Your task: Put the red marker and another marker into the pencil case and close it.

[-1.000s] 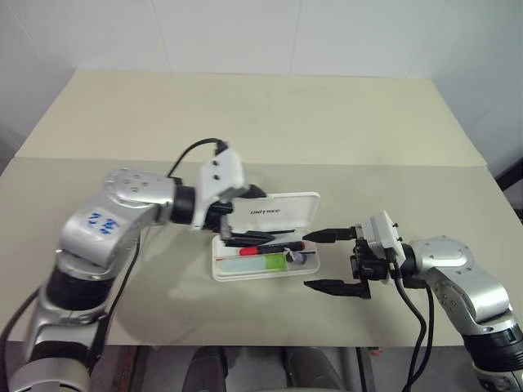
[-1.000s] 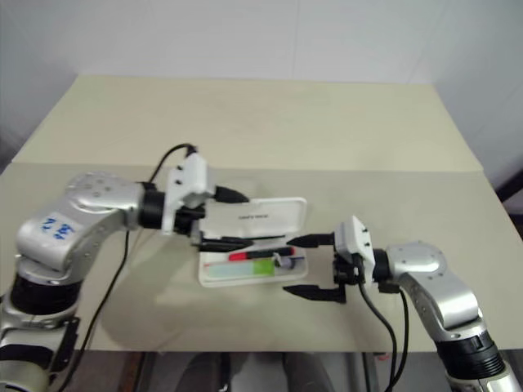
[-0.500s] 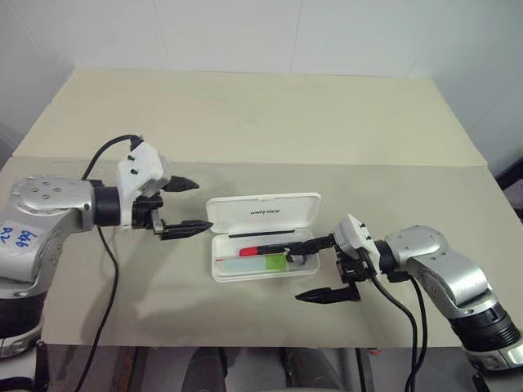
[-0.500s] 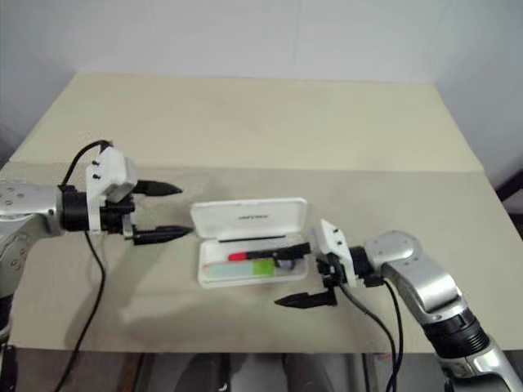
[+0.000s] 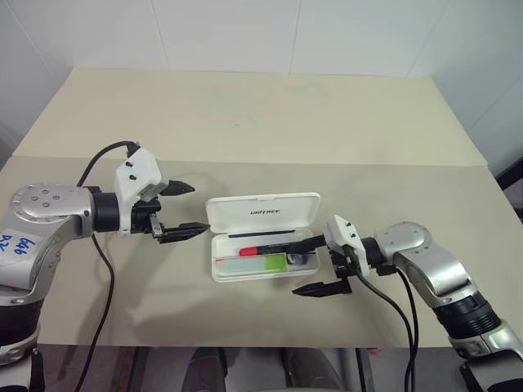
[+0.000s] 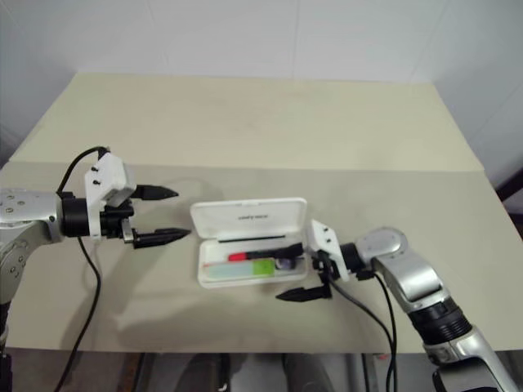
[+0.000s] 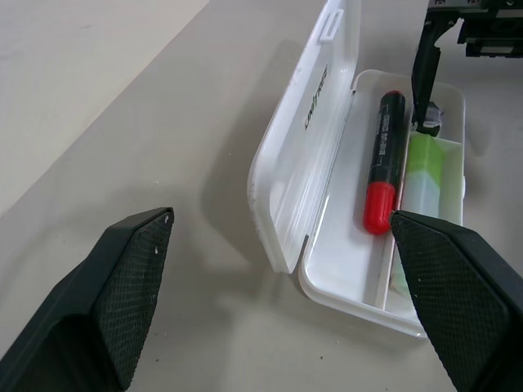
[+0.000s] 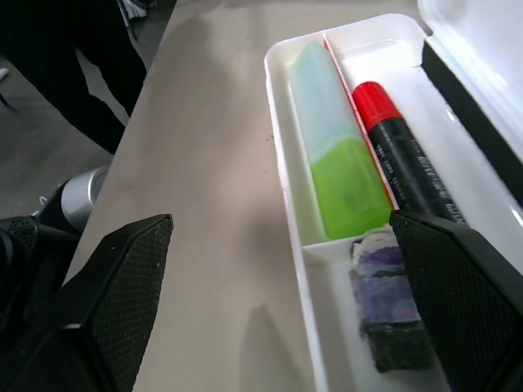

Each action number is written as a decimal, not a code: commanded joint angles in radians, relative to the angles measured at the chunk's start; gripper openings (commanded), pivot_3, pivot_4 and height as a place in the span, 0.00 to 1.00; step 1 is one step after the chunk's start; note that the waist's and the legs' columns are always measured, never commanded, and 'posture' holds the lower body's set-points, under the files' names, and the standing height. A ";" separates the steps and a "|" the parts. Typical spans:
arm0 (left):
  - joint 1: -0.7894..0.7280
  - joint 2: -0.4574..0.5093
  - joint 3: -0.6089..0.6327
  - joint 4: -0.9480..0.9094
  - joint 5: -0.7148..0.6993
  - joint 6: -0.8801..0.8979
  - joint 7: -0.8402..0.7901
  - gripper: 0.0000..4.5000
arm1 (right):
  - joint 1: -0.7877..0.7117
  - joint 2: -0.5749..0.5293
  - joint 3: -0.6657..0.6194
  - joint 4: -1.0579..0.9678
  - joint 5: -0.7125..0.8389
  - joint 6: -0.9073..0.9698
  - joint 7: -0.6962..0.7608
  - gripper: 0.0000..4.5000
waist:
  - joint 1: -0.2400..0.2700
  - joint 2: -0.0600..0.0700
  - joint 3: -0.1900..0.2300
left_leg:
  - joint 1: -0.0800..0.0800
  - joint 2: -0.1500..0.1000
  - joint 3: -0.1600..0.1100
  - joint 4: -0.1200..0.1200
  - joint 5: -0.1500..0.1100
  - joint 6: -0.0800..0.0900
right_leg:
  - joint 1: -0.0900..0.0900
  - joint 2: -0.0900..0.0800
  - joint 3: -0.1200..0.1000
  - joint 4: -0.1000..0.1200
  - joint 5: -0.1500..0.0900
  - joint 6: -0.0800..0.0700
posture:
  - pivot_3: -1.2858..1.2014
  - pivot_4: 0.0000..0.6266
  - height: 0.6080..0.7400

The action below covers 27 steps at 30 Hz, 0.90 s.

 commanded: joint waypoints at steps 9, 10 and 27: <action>0.015 -0.004 0.060 0.022 -0.023 -0.121 -0.021 1.00 | -0.037 -0.059 -0.185 -0.113 0.120 0.048 0.000 1.00 | 0.001 0.000 0.000 | 0.000 0.000 0.000 0.000 0.000 0.000 | 0.000 0.000 0.000 0.000 0.000 0.000 | 0.52 0.24 1.00; 0.018 0.002 0.055 0.038 -0.016 -0.130 -0.024 1.00 | -0.025 -0.062 -0.207 -0.125 0.139 0.039 0.010 1.00 | 0.001 0.000 0.000 | 0.000 0.000 0.000 0.000 0.000 0.000 | 0.000 0.000 0.000 0.000 0.000 0.000 | 0.52 0.24 1.00; -0.061 -0.050 0.019 0.338 -0.001 -0.357 -0.127 0.96 | 0.104 -0.064 -0.380 -0.112 0.203 -0.077 -0.013 1.00 | 0.002 0.000 0.000 | 0.000 0.000 0.001 -0.001 -0.001 0.000 | 0.000 0.000 0.000 -0.001 0.000 -0.001 | 0.52 0.24 1.00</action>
